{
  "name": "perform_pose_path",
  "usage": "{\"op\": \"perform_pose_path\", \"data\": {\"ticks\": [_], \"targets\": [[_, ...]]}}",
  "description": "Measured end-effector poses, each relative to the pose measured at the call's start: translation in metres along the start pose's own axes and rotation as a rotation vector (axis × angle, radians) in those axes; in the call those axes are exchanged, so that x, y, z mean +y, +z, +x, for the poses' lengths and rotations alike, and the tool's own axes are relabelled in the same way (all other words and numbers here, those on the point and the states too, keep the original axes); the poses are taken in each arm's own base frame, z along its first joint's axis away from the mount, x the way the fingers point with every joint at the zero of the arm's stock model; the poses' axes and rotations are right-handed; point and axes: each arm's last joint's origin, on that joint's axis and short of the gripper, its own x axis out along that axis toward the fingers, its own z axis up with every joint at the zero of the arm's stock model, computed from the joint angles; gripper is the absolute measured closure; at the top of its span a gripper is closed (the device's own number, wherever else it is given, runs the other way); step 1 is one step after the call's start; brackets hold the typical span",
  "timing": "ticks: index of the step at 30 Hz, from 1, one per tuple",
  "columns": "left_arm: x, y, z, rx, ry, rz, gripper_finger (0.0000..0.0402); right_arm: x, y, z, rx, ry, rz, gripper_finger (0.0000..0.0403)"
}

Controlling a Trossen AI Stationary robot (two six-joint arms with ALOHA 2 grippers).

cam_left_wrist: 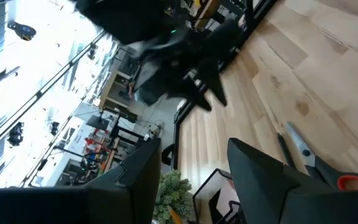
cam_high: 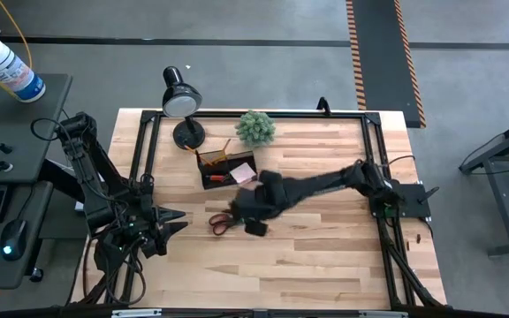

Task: Pick and place office supplies into organizer
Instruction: Put the pen into the desktop organizer

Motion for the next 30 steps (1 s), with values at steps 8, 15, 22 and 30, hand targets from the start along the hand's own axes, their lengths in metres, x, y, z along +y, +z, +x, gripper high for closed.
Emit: {"op": "perform_pose_path", "data": {"ticks": [8, 15, 22, 30], "targets": [[0.000, 0.000, 0.000, 0.000, -0.001, -0.026, 0.0229, 0.027, -0.055, 0.018, 0.195, -0.259, -0.081, 0.0278], [0.000, 0.000, 0.000, -0.004, -0.010, -0.031, 0.0229, 0.018, -0.090, 0.043, 0.292, -0.339, -0.113, 0.0278], [-0.001, 0.000, 0.000, -0.009, -0.025, -0.029, 0.0229, -0.024, -0.139, 0.026, 0.254, -0.303, 0.074, 0.0299], [-0.001, 0.000, 0.000, -0.009, -0.025, -0.031, 0.0229, -0.057, -0.216, 0.005, -0.253, 0.042, 0.368, 0.0340]]}}
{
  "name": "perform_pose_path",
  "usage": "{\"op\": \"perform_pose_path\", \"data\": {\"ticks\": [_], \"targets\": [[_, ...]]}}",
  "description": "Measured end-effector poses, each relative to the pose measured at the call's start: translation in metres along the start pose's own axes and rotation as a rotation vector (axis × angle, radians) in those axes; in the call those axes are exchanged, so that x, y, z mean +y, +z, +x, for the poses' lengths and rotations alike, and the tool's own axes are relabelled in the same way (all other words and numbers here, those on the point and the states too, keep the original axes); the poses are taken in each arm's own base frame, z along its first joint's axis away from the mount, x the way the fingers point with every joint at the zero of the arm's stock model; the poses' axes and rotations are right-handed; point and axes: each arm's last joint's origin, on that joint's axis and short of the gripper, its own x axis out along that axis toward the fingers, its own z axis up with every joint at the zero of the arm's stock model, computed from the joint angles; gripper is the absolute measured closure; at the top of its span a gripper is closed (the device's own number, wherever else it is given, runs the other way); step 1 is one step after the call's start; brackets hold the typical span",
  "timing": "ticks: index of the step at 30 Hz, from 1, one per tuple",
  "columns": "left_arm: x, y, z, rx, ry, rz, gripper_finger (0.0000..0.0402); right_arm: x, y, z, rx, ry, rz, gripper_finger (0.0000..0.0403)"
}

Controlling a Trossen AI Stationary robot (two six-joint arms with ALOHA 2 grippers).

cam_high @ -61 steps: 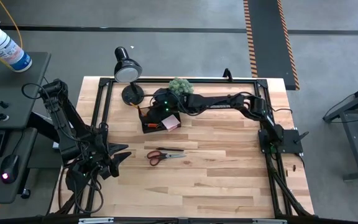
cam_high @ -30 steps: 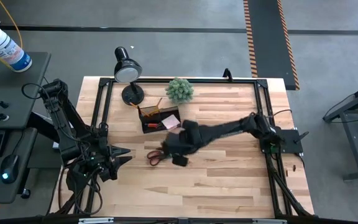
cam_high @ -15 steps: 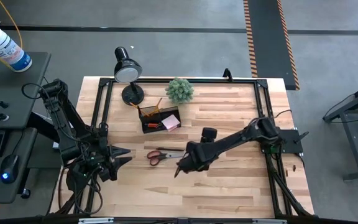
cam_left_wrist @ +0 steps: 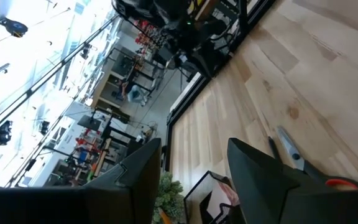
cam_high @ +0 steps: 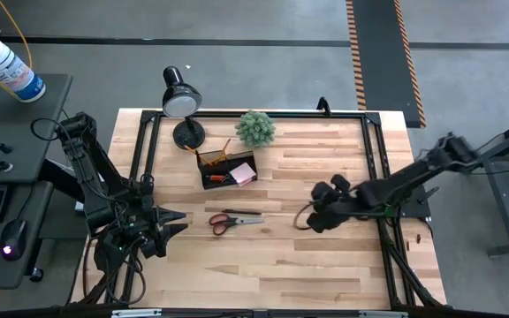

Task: Pick and place office supplies into organizer
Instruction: Put the pen into the desktop organizer

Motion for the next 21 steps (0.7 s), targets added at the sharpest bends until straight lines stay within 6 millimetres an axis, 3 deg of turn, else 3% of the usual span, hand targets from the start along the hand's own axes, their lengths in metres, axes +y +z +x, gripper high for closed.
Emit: {"op": "perform_pose_path", "data": {"ticks": [4, 10, 15, 21], "targets": [[0.000, 0.000, 0.000, 0.001, 0.001, -0.003, 0.0229, -0.019, -0.031, 0.014, -0.209, 0.212, 0.070, 0.0354], [0.001, 0.000, 0.000, 0.014, 0.039, -0.005, 0.0229, -0.043, -0.063, 0.047, -0.440, 0.340, 0.076, 0.0360], [0.002, 0.000, 0.000, 0.018, 0.054, -0.009, 0.0229, -0.048, -0.066, 0.057, -0.547, 0.354, 0.006, 0.0352], [0.001, 0.000, 0.000, 0.009, 0.030, -0.091, 0.0229, -0.029, -0.047, 0.064, -0.551, 0.345, -0.118, 0.0343]]}}
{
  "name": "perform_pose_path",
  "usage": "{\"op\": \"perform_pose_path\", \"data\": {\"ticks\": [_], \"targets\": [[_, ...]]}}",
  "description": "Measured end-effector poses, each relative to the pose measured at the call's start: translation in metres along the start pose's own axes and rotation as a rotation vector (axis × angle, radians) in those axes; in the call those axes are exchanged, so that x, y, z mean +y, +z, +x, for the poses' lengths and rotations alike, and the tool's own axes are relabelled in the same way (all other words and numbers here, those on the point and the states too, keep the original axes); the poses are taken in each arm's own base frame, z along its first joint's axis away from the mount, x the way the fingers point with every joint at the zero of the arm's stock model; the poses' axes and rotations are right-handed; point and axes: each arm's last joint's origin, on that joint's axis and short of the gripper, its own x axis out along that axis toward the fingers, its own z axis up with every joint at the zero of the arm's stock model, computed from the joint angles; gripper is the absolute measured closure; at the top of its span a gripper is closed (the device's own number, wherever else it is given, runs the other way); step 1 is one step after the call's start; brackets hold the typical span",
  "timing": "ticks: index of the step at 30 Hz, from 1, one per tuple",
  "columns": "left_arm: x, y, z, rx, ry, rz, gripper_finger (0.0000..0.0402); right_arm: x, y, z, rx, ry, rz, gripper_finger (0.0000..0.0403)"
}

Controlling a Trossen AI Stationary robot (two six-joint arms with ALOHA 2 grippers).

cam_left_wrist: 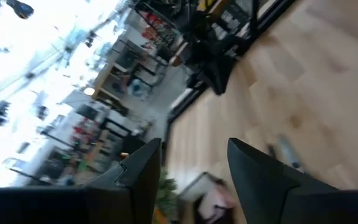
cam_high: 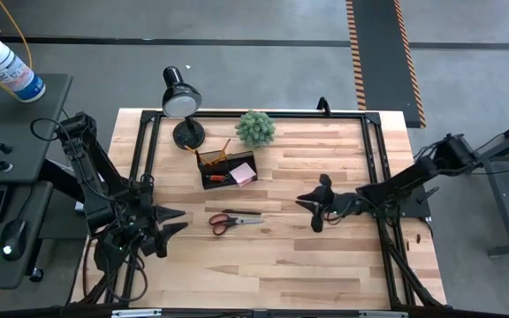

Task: Pick and place office supplies into organizer
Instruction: Put the pen into the desktop organizer

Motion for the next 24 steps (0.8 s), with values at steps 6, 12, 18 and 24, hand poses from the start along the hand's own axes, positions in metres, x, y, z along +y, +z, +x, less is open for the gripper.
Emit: {"op": "perform_pose_path", "data": {"ticks": [6, 12, 18, 24], "targets": [[0.003, -0.002, 0.012, 0.028, -0.068, -0.168, 0.0229, 0.008, 0.006, 0.030, 0.064, 0.033, -0.100, 0.0352], [0.009, -0.013, 0.037, 0.137, -0.111, -0.281, 0.0229, 0.000, -0.011, 0.058, 0.146, 0.038, -0.097, 0.0370], [0.012, -0.027, 0.055, 0.256, -0.090, -0.305, 0.0229, 0.006, -0.015, 0.084, 0.131, 0.127, -0.113, 0.0382], [0.017, -0.036, 0.065, 0.325, -0.077, -0.322, 0.0229, 0.014, -0.014, 0.111, 0.157, 0.158, -0.124, 0.0372]]}}
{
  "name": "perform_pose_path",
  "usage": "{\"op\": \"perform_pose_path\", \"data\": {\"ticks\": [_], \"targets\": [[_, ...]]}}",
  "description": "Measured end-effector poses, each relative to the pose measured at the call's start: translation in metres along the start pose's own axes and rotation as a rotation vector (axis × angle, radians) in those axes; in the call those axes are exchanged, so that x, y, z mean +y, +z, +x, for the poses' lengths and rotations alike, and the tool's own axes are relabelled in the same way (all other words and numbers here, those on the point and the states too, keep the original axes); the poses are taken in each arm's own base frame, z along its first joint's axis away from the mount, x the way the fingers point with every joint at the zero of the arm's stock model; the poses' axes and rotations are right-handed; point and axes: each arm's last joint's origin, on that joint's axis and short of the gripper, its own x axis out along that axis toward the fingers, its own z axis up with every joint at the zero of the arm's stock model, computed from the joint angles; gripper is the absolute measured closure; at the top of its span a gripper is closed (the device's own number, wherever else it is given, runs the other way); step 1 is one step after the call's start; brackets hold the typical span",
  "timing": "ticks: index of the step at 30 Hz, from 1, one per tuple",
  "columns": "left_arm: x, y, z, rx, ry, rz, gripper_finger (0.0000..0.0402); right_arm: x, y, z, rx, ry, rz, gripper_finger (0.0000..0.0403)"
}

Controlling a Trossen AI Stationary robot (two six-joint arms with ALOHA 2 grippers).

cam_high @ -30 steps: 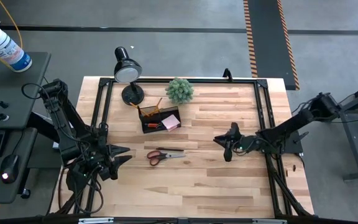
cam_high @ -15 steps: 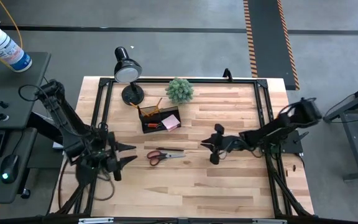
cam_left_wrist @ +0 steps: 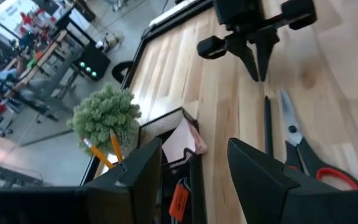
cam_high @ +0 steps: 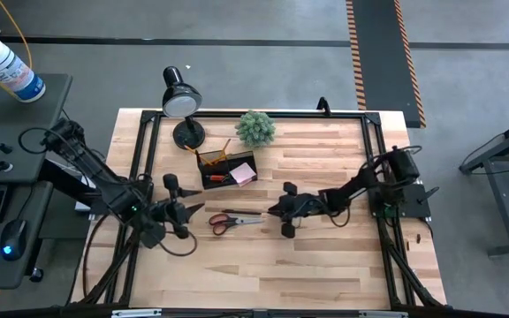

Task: Pick and place office supplies into organizer
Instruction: Put the pen into the desktop organizer

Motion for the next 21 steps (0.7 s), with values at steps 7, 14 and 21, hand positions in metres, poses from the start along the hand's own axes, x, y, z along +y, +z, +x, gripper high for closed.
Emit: {"op": "perform_pose_path", "data": {"ticks": [7, 14, 21], "targets": [[0.002, -0.003, 0.009, 0.052, 0.004, 0.018, 0.0229, 0.005, 0.007, 0.019, 0.091, -0.014, -0.063, 0.0327], [0.004, -0.005, 0.016, 0.087, 0.031, 0.025, 0.0229, 0.001, 0.010, 0.020, 0.081, -0.013, -0.056, 0.0298], [0.006, -0.006, 0.019, 0.101, 0.040, 0.022, 0.0229, -0.010, 0.013, 0.022, 0.071, -0.011, -0.038, 0.0297]]}}
